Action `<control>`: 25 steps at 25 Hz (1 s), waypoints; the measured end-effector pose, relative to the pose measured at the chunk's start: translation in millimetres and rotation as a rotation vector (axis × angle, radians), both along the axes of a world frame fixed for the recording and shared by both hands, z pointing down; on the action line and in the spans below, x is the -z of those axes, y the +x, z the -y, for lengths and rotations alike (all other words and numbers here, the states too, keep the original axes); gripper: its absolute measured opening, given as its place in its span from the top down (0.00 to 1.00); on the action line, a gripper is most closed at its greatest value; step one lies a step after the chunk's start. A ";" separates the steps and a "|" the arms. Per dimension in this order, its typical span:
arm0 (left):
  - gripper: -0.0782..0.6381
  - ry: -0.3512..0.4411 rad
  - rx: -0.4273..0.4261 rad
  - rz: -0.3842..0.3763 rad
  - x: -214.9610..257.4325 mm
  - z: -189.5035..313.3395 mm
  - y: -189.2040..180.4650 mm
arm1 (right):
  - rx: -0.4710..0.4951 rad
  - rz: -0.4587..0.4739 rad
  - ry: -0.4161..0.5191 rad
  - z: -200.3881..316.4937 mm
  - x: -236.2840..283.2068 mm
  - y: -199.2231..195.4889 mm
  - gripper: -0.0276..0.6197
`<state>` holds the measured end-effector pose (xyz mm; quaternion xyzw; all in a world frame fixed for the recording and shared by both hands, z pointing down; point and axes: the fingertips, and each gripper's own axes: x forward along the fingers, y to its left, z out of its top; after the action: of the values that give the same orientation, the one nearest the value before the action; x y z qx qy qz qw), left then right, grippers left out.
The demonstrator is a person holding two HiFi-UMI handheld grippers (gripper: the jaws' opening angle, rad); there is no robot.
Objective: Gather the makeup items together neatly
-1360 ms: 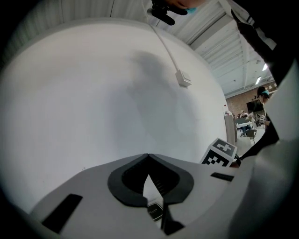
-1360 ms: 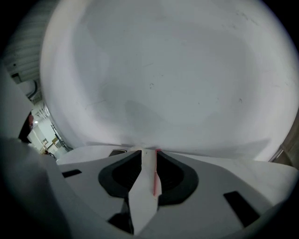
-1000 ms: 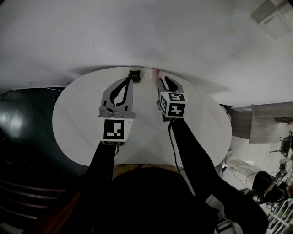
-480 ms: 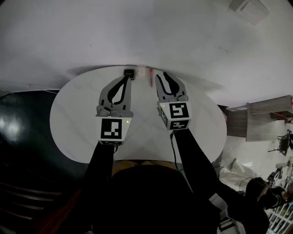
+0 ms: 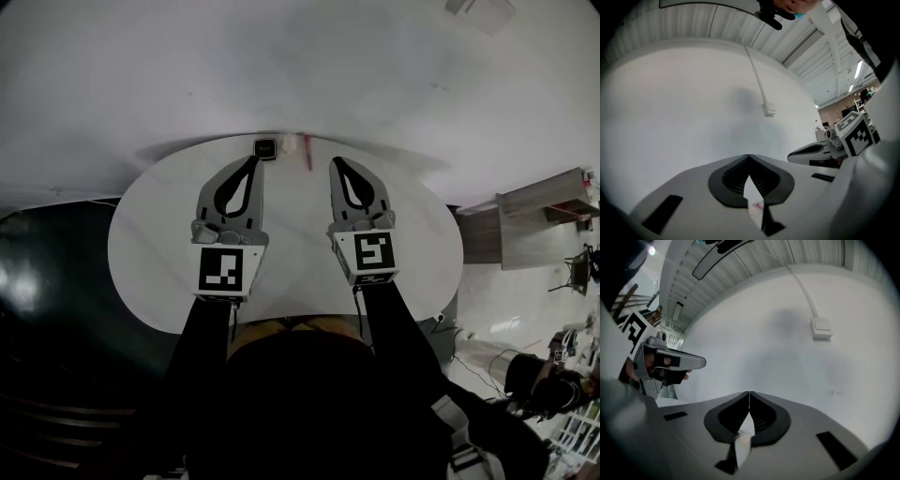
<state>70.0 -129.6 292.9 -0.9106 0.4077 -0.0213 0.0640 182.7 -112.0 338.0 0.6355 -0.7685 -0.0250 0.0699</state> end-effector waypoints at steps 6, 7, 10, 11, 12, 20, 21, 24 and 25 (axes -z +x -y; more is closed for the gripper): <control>0.87 0.038 -0.032 -0.017 23.2 -17.6 -14.8 | 0.025 0.009 0.050 -24.1 35.1 -24.5 0.91; 0.87 0.043 -0.036 -0.016 25.4 -20.3 -17.2 | 0.027 0.006 0.060 -27.0 38.2 -27.4 0.91; 0.87 0.059 -0.049 -0.007 30.0 -27.3 -22.2 | 0.014 -0.025 0.107 -34.3 44.0 -30.4 0.91; 0.87 0.064 -0.053 -0.007 31.1 -29.2 -24.0 | 0.005 -0.035 0.114 -36.2 44.7 -31.0 0.91; 0.87 0.067 -0.055 -0.008 31.4 -31.3 -26.4 | -0.005 -0.042 0.116 -38.2 44.9 -32.3 0.91; 0.87 0.082 -0.082 0.017 26.8 -46.3 -40.7 | -0.037 -0.073 0.105 -56.5 39.4 -44.8 0.91; 0.87 0.080 -0.082 0.016 25.6 -47.2 -41.7 | -0.024 -0.087 0.101 -57.9 37.6 -48.5 0.91; 0.87 0.075 -0.085 0.009 24.5 -48.5 -43.6 | -0.006 -0.097 0.101 -60.1 37.9 -55.5 0.91; 0.87 0.077 -0.086 0.009 24.7 -48.9 -44.1 | -0.003 -0.093 0.105 -60.7 38.9 -56.6 0.91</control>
<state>25.9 -80.7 268.3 -0.9240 0.3685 -0.0071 0.1018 126.1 -51.3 299.1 0.6376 -0.7611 -0.0945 0.0723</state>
